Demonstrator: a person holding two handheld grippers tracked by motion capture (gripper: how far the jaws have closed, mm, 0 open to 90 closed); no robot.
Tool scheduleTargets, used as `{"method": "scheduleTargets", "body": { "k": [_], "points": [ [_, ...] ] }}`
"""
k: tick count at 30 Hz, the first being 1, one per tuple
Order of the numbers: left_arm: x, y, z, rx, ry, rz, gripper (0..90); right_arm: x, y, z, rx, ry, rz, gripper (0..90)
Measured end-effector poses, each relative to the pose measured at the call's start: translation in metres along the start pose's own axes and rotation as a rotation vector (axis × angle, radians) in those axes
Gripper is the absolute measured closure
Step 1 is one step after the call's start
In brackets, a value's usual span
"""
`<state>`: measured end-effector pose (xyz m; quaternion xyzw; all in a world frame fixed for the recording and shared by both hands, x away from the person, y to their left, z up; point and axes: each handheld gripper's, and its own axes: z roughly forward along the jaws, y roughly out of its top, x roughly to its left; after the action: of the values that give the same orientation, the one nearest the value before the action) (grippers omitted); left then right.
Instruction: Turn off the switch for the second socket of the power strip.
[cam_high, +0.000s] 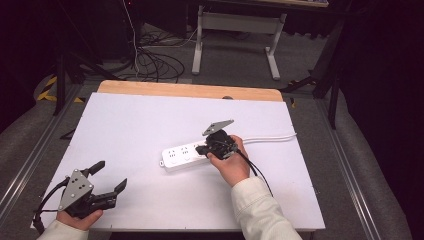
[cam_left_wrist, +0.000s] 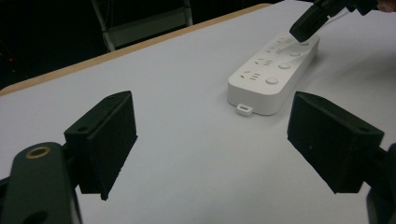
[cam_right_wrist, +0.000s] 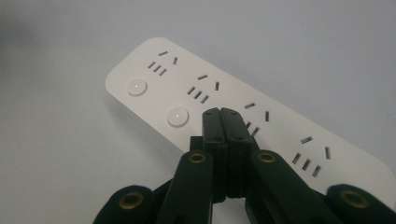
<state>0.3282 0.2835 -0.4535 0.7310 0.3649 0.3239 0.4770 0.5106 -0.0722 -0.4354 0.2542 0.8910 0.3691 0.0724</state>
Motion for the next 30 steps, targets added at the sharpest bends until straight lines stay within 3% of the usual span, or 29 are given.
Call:
{"method": "scheduleTargets", "body": {
  "k": [5, 10, 17, 27, 30],
  "points": [
    [0.0, 0.0, 0.0, 0.0, 0.0, -0.001, 16.4, 0.0, -0.001, 0.005, 0.014, -0.03, -0.014, 90.0],
    [0.0, 0.0, 0.0, 0.001, -0.001, -0.005, 16.4, 0.0, -0.002, 0.008, 0.013, -0.033, -0.016, 90.0],
    [0.0, 0.0, 0.0, -0.001, 0.002, -0.003, 16.4, -0.001, -0.005, 0.011, 0.017, -0.036, -0.063, 90.0],
    [0.0, 0.0, 0.0, 0.0, 0.002, -0.005, 16.4, 0.0, -0.008, 0.012, 0.02, -0.047, -0.07, 90.0],
    [0.0, 0.0, 0.001, 0.001, 0.003, -0.002, 16.4, 0.0, -0.01, 0.012, 0.006, -0.046, -0.098, 90.0]
  ]
}}
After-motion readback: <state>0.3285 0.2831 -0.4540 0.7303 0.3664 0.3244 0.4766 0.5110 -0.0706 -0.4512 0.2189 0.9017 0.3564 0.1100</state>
